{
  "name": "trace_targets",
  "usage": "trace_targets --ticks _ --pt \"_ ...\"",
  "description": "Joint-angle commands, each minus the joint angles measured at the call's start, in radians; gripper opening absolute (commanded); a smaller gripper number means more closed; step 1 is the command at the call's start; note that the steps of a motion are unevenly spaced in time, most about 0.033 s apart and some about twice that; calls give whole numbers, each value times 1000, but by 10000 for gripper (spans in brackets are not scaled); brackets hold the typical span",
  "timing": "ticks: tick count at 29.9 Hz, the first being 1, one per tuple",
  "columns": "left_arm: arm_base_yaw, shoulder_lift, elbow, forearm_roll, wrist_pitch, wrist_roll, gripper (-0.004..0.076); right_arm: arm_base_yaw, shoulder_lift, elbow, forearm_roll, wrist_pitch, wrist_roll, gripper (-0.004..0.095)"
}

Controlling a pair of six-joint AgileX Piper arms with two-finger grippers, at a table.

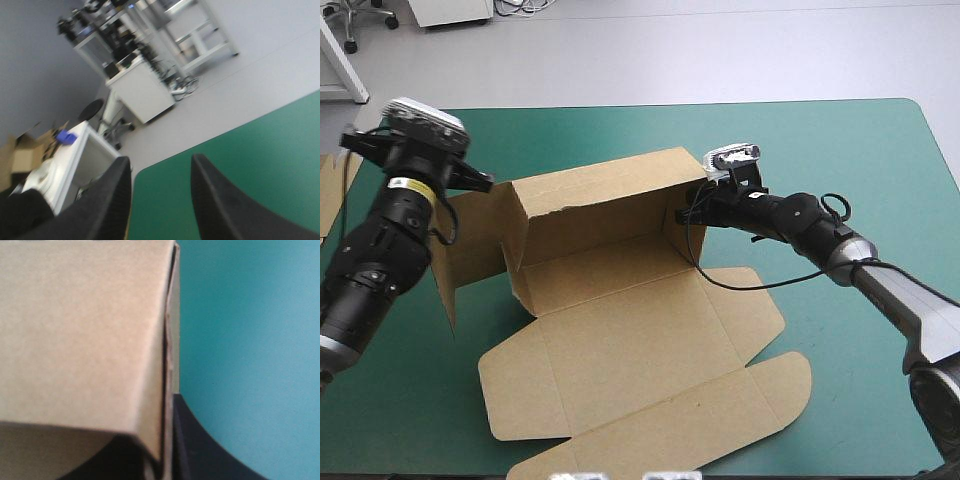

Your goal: Fold the box

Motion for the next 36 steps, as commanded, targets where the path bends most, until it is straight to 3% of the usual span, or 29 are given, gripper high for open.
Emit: trace_targets --ticks 1,6,11,15,24,32,36 --pt "175 -25 -79 -68 -2 -11 282 -4 -23 -7 -110 48 104 -13" --pt "444 -17 -82 -309 16 -11 282 -4 -23 -7 -217 48 183 -13" --pt "602 20 0 -546 10 -52 267 -17 -23 -12 -221 52 202 -13" --pt "620 40 104 -580 -18 -93 261 -38 -23 -69 -275 152 243 -13" --pt "620 50 175 -542 -54 -91 261 -54 -23 -347 -643 393 514 -13" --pt "620 50 175 -551 -88 -91 254 -54 -21 -588 -811 659 617 -13" --pt "620 50 175 -562 -97 -91 237 -54 9 -639 -894 728 659 -13"
